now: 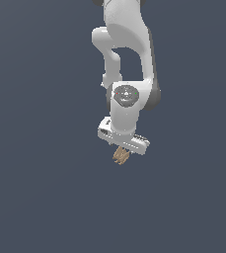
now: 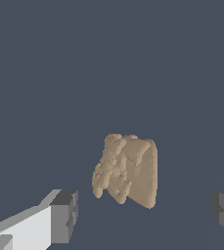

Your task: Pick up the object and move it to a goal position.

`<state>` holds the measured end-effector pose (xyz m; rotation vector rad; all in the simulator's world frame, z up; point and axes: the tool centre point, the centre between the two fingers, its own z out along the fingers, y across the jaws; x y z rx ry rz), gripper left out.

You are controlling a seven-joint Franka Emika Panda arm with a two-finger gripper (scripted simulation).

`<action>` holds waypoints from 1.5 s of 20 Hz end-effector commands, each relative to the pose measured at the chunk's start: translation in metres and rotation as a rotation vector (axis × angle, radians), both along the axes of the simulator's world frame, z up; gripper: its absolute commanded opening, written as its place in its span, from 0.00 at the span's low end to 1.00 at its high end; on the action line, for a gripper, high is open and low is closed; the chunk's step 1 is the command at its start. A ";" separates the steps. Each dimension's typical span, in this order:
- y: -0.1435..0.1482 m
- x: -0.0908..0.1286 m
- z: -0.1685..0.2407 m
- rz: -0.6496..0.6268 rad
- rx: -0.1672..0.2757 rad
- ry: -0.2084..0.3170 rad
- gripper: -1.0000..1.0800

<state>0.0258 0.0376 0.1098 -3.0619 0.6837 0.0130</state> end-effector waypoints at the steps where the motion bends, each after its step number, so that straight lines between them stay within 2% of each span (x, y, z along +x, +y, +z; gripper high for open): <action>1: 0.002 0.002 -0.007 -0.043 -0.002 -0.003 0.96; 8: 0.005 0.004 -0.019 -0.109 -0.006 -0.006 0.96; 16: 0.006 0.004 -0.024 -0.115 -0.006 -0.006 0.96; 25: 0.006 0.003 -0.065 -0.119 -0.006 -0.007 0.96; 30: 0.006 0.005 -0.070 -0.120 -0.006 -0.007 0.96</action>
